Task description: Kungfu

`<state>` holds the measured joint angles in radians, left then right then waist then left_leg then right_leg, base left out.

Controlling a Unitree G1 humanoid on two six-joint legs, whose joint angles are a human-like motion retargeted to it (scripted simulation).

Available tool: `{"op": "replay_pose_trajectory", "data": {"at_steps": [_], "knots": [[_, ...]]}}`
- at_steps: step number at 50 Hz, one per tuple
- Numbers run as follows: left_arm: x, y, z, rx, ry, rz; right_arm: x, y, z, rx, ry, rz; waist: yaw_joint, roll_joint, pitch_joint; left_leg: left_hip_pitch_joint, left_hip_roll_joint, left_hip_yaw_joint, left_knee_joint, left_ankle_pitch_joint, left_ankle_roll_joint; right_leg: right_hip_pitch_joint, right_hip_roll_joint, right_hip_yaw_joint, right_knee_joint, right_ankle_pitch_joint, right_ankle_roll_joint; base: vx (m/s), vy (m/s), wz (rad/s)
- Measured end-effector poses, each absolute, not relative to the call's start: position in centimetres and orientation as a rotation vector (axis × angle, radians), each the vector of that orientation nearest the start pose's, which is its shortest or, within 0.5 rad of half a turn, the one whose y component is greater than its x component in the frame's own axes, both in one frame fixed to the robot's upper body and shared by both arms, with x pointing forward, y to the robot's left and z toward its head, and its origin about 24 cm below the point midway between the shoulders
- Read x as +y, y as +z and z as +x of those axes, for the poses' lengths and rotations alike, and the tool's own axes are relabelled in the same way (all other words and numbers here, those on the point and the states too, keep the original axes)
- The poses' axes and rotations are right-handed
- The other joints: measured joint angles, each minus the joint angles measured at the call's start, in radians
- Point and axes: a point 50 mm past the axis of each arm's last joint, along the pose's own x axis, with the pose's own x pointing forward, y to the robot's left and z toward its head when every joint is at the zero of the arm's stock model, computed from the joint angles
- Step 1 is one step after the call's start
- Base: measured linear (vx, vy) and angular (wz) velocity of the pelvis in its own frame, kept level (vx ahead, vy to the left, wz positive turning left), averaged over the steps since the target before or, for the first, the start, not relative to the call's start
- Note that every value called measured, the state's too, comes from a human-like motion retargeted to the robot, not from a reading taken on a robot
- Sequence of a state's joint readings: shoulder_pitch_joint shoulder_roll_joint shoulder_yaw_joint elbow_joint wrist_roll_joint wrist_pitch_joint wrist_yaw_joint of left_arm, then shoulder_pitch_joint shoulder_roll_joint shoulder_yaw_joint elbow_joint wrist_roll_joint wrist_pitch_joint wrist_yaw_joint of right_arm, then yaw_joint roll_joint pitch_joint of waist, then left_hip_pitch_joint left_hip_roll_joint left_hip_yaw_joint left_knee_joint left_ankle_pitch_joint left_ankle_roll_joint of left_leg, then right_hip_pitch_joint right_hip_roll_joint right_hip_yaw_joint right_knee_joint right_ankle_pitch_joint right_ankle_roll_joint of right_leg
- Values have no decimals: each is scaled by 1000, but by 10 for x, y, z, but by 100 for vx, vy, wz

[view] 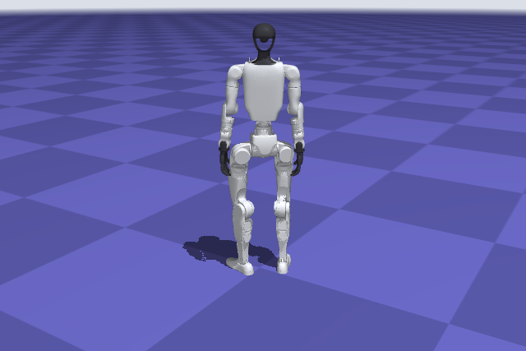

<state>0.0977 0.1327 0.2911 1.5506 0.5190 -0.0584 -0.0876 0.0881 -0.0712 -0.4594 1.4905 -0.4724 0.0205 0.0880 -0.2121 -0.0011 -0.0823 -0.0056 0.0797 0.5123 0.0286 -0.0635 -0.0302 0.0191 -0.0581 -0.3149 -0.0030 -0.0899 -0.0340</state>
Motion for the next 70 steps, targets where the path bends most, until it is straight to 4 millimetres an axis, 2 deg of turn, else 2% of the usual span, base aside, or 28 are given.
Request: {"op": "replay_pose_trajectory", "data": {"at_steps": [19,26,30,35,38,42,46,48,52,63,70], "knots": [[197,-178,-24,1599,-108,169,-185,-181,-13,1598,-42,13,-1,3,-1,1,0,-3,0,1,0,2,-1,-4,3,-2,0,0,-1,0],[197,-178,-24,1578,27,78,-184,-181,-9,1560,-131,91,-2,4,-1,1,0,-4,0,2,0,2,-1,-5,4,-2,0,0,0,0],[194,-179,-21,1544,237,-105,-183,-181,0,1482,-307,270,-2,5,0,0,1,-3,1,2,-1,1,-1,-4,3,-1,-1,0,0,0],[195,-179,-13,1421,574,-414,-189,-180,14,1313,-618,551,1,7,0,-1,1,-3,1,3,-1,1,-1,-3,4,-1,-1,0,0,0],[197,-179,-5,1282,796,-630,-196,-179,22,1172,-801,721,2,7,0,-2,1,-5,1,4,-1,1,-2,-5,4,-1,-1,0,0,0],[202,-178,9,1005,1062,-957,-207,-176,34,917,-1027,977,2,8,1,-3,1,-8,2,5,-1,1,-3,-8,6,-1,0,0,0,0],[209,-176,17,798,1199,-1153,-218,-172,43,656,-1183,1180,2,10,3,-4,1,-11,3,7,0,2,-4,-11,7,-1,1,0,0,0],[213,-175,15,783,1209,-1147,-222,-171,44,586,-1219,1222,2,10,4,-4,1,-12,2,8,0,3,-5,-12,7,-1,1,0,0,0],[221,-174,12,872,1142,-1025,-228,-169,44,564,-1220,1225,2,10,7,-5,1,-15,3,9,0,4,-5,-14,8,-1,0,0,0,0],[233,-171,7,926,1079,-912,-235,-168,40,603,-1185,1201,7,9,6,-7,1,-17,3,13,2,2,-6,-17,9,2,0,0,0,0],[247,-168,0,1068,978,-683,-239,-169,32,737,-1125,1117,3,7,11,-10,1,-23,4,17,2,0,-6,-23,12,5,0,-1,0,1]]}}
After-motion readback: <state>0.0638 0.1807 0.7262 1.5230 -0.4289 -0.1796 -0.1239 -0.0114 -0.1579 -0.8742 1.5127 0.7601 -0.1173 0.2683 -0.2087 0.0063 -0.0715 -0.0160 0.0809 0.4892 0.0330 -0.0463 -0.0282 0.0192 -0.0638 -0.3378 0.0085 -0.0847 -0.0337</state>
